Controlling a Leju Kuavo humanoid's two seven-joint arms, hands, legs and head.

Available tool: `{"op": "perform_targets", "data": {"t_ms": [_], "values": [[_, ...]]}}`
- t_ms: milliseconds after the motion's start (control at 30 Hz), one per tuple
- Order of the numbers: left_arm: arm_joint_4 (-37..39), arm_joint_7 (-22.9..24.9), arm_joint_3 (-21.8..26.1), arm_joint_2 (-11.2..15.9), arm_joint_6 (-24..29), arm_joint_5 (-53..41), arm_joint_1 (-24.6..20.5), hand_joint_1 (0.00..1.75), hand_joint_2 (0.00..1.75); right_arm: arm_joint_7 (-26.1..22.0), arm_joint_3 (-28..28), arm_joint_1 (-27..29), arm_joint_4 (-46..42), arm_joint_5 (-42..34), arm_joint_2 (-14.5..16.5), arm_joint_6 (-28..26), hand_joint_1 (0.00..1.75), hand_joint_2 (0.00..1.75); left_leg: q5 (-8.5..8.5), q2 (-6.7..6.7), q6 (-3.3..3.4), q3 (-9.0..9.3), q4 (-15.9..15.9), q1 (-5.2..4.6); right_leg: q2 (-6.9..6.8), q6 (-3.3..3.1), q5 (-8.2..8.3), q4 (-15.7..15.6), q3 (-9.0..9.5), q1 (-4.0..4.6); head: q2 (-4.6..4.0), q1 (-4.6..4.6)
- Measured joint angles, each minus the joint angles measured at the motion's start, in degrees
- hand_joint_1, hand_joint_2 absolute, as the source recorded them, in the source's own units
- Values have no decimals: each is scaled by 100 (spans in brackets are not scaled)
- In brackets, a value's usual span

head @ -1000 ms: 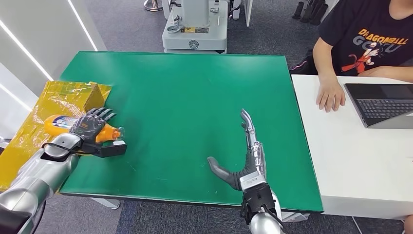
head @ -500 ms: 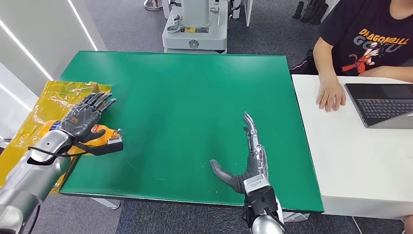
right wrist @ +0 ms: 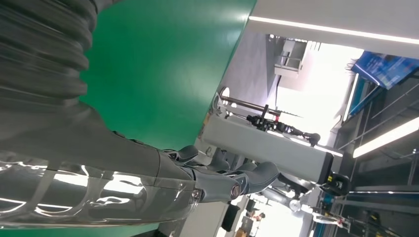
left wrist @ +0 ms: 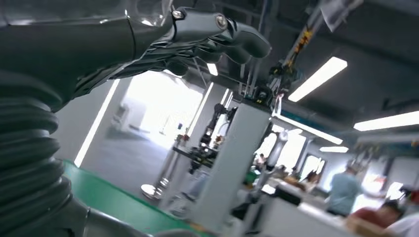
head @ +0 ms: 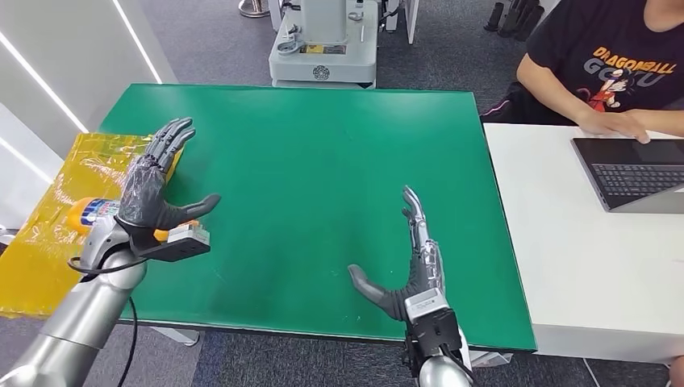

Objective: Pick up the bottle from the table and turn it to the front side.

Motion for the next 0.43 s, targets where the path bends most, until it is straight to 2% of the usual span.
{"op": "perform_targets", "data": {"t_ms": [133,300,433], "values": [[-273,-203,-11,-377,-267,882,-9,0,175,-76,0,-3,44,-47,0,-52,0,175,0,0,1,1,2,-1,0,0,0,-2,0,-1,0,-1],[-412,-555,-64,-911,-806,2486,-2,0,175,-276,1,-23,115,-246,-1,-238,0,175,0,-2,1,0,2,0,-3,0,1,-1,1,-1,0,-1],[-527,-586,-151,-1166,-877,2823,5,0,175,-308,1,-37,126,-312,-3,-297,0,175,0,0,1,0,2,0,-1,0,1,-1,0,0,0,-1]]}}
